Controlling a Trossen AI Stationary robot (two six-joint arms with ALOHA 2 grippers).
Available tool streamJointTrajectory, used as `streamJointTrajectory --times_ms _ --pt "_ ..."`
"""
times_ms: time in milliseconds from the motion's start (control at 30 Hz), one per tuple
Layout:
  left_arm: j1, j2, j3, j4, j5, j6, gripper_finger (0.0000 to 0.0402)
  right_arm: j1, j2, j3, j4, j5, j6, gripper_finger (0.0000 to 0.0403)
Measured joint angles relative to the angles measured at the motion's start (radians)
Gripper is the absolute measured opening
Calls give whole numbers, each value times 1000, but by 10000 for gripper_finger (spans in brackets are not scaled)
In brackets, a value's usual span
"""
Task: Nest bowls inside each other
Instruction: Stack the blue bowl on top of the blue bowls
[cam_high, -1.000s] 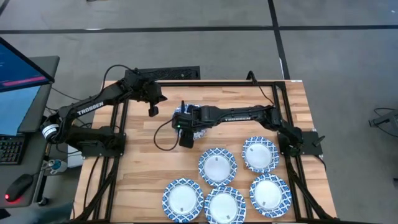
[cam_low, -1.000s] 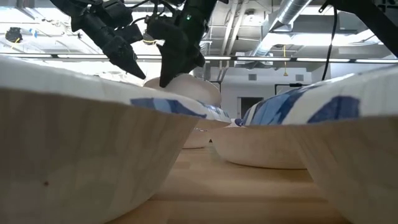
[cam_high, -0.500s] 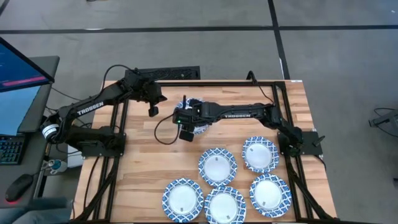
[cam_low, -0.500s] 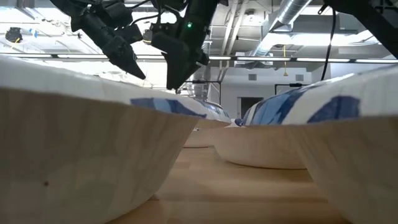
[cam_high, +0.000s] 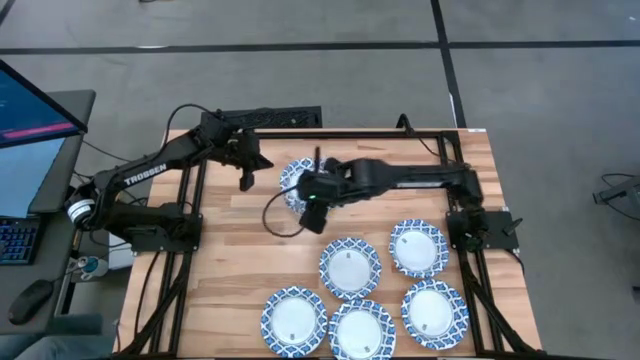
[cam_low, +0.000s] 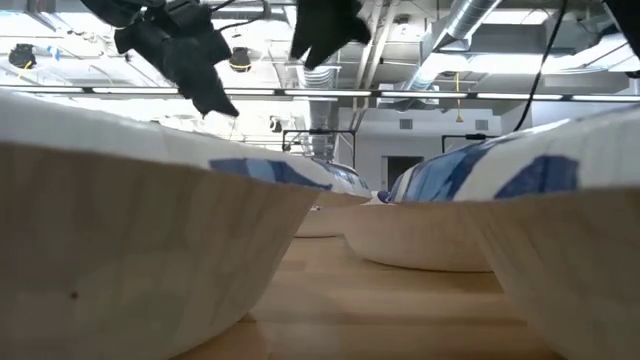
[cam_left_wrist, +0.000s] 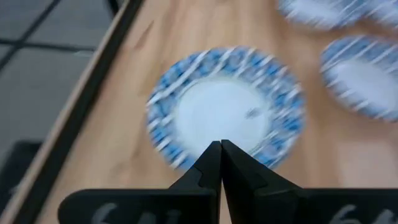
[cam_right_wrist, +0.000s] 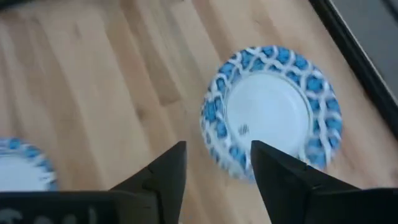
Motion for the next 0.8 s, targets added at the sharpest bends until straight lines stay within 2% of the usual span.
streamJointTrajectory --times_ms 133,200,267,433,533,667,800 --pt "-47 0 0 73 83 -74 0 11 -86 -17 -141 -71 141 212" --pt "-86 0 0 103 87 -104 0 10 -117 -80 -219 -108 227 214" --pt "-132 0 0 112 88 -121 0 17 -156 -187 -222 -115 287 213" --pt "-260 0 -1 116 16 -154 0 40 -307 -508 40 -176 424 204" --pt "-330 18 -10 110 -26 -138 0 53 -380 -675 176 -177 512 198" --pt "-409 96 -13 79 -153 -58 0 66 -474 -807 251 -151 650 189" --pt "-430 208 3 107 -236 -39 0 104 -521 -850 308 -110 723 182"
